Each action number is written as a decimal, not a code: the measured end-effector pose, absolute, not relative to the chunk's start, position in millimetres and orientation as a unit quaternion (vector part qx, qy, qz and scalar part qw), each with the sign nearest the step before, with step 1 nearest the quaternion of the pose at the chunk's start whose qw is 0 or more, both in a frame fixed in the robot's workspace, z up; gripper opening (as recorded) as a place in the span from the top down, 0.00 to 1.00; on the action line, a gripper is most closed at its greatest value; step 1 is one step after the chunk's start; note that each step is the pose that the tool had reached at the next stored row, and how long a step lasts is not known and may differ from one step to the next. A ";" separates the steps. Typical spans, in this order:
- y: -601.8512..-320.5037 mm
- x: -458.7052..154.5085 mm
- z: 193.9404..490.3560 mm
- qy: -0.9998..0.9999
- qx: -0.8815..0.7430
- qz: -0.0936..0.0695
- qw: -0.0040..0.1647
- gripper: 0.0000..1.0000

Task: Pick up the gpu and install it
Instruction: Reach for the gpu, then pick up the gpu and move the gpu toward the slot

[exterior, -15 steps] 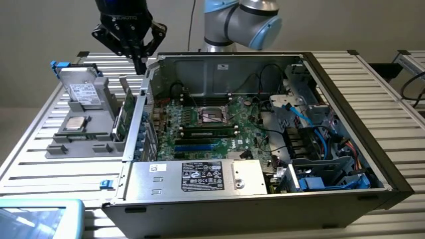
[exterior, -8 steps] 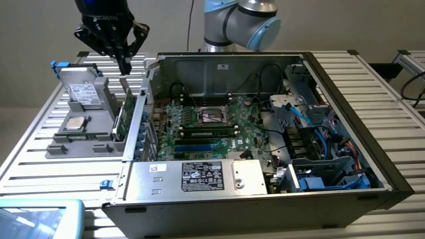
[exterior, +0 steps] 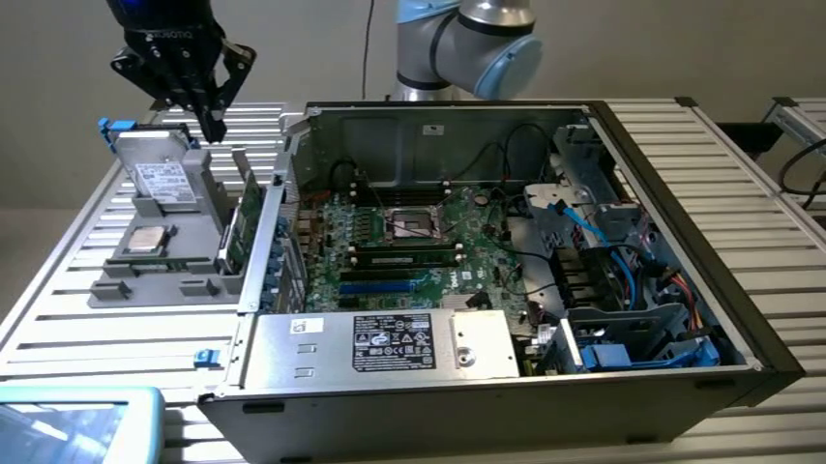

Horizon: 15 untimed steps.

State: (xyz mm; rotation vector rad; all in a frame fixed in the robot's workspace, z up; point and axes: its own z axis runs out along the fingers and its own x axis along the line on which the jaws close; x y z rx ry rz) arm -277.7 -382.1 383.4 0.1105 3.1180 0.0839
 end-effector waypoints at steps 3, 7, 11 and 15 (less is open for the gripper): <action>-380.4 -289.2 382.3 0.999 0.035 0.027 0.010 0.88; -377.5 -298.0 380.8 0.999 0.035 0.028 0.010 0.88; -374.5 -299.4 379.8 0.999 0.035 0.028 0.010 0.88; -374.5 -299.4 379.8 0.999 0.035 0.028 0.010 0.88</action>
